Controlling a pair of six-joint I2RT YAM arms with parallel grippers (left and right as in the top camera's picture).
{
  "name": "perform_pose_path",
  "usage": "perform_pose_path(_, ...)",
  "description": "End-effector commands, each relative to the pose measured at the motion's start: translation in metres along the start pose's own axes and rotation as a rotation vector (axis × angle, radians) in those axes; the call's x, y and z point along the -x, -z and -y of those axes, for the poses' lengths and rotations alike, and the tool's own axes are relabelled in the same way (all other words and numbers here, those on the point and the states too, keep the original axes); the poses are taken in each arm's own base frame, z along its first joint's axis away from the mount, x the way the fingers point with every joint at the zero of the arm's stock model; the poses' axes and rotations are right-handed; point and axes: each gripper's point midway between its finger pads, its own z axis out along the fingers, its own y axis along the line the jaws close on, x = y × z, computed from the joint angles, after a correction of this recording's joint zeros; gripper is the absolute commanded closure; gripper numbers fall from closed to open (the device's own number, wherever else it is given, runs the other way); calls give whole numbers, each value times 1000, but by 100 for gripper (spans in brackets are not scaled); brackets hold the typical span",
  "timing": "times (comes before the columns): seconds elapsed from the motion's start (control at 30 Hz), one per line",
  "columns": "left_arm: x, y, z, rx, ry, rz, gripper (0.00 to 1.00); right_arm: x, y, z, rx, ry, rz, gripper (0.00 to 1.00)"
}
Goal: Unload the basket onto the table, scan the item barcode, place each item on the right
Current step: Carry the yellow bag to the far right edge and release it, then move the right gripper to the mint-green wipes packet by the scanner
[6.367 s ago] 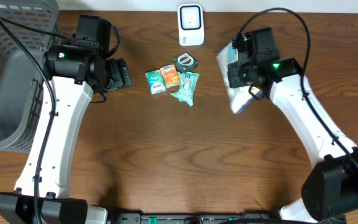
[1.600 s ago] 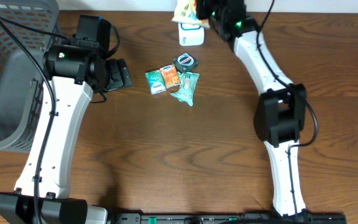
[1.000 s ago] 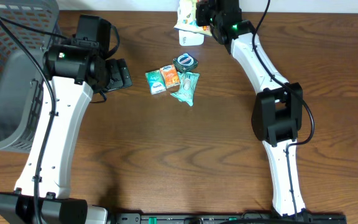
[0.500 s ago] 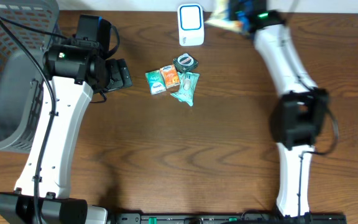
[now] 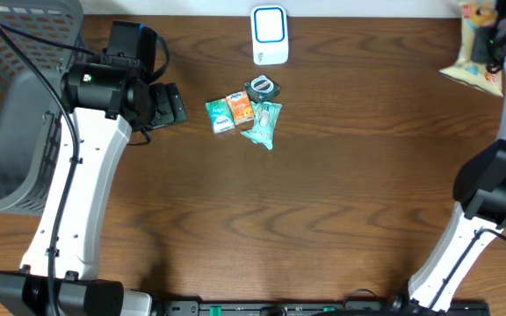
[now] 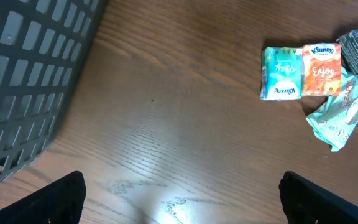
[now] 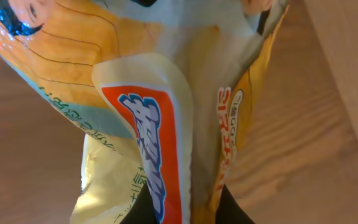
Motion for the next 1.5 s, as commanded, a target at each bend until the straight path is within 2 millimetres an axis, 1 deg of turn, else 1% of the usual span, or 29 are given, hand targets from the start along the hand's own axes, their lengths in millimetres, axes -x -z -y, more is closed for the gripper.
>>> perform_pose_path(0.0, 3, 5, -3, 8, -5, 17, 2, -10, -11, 31, -44, 69, -31, 99)
perform_pose_path(0.03, 3, 5, -3, 8, -5, 17, 2, -13, -12, 45, -91, 89, -46, 99)
perform_pose_path(0.1, 3, 5, -3, 8, -5, 17, 2, -19, -10, 74, -198, 77, -72, 99)
perform_pose_path(0.13, 3, 5, -3, 8, -5, 17, 2, -22, -10, 85, -223, 55, -80, 99)
perform_pose_path(0.17, 3, 5, -3, 8, -5, 17, 2, -26, -11, 91, -223, 31, -87, 99)
perform_pose_path(0.2, 3, 5, -3, 8, -5, 17, 2, -31, -12, 101, -228, -20, -97, 95)
perform_pose_path(0.23, 3, 5, -3, 8, -5, 17, 2, -33, -12, 105, -232, -43, -98, 73)
perform_pose_path(0.27, 3, 5, -3, 8, -5, 17, 2, -36, -12, 111, -238, -77, -101, 38)
perform_pose_path(0.3, 3, 5, -3, 8, -5, 17, 2, -39, -12, 115, -243, -110, -105, 25)
perform_pose_path(0.37, 3, 5, -3, 8, -5, 17, 3, -41, -13, 112, -209, -130, -108, 12)
perform_pose_path(0.4, 3, 5, -3, 8, -5, 17, 2, -40, -15, 101, -147, -130, -105, 6)
perform_pose_path(0.43, 3, 5, -3, 8, -5, 17, 2, -35, -17, 66, 48, -133, -84, 1)
perform_pose_path(0.47, 3, 5, -3, 8, -5, 17, 3, -33, -16, 50, 122, -133, -80, 1)
perform_pose_path(0.53, 3, 5, -3, 8, -5, 17, 2, -32, -13, 32, 174, -201, -88, 1)
perform_pose_path(0.6, 3, 5, -3, 8, -5, 17, 2, -30, -11, 18, 201, -233, -97, 1)
perform_pose_path(0.7, 3, 5, -3, 8, -5, 17, 2, -28, -2, -26, 331, -200, -110, 1)
perform_pose_path(0.8, 3, 5, -3, 8, -5, 17, 2, -29, 15, -76, 515, -173, -136, 1)
perform_pose_path(0.83, 3, 5, -3, 8, -5, 17, 3, -31, 28, -104, 624, -161, -158, 1)
perform_pose_path(0.87, 3, 5, -3, 8, -5, 17, 2, -34, 36, -120, 687, -155, -176, 1)
perform_pose_path(0.9, 3, 5, -3, 8, -5, 17, 2, -39, 50, -143, 771, -144, -210, 1)
perform_pose_path(0.93, 3, 5, -3, 8, -5, 17, 2, -45, 60, -160, 826, -134, -242, 1)
perform_pose_path(0.97, 3, 5, -3, 8, -5, 17, 3, -48, 66, -169, 849, -126, -260, 1)
perform_pose_path(1.03, 3, 5, -3, 8, -5, 17, 2, -65, 81, -201, 879, -76, -334, 1)
perform_pose_path(1.1, 3, 5, -3, 8, -5, 17, 2, -75, 91, -222, 893, -37, -372, 1)
perform_pose_path(1.13, 3, 5, -3, 8, -5, 17, 2, -85, 102, -243, 906, 8, -403, 1)
perform_pose_path(1.2, 3, 5, -3, 8, -5, 17, 2, -95, 112, -265, 906, 62, -424, 1)
perform_pose_path(1.3, 3, 5, -3, 8, -5, 17, 2, -108, 123, -292, 894, 144, -432, 1)
perform_pose_path(1.4, 3, 5, -3, 8, -5, 17, 2, -123, 130, -320, 828, 256, -423, 1)
perform_pose_path(1.47, 3, 5, -3, 8, -5, 17, 2, -130, 134, -333, 810, 301, -416, 1)
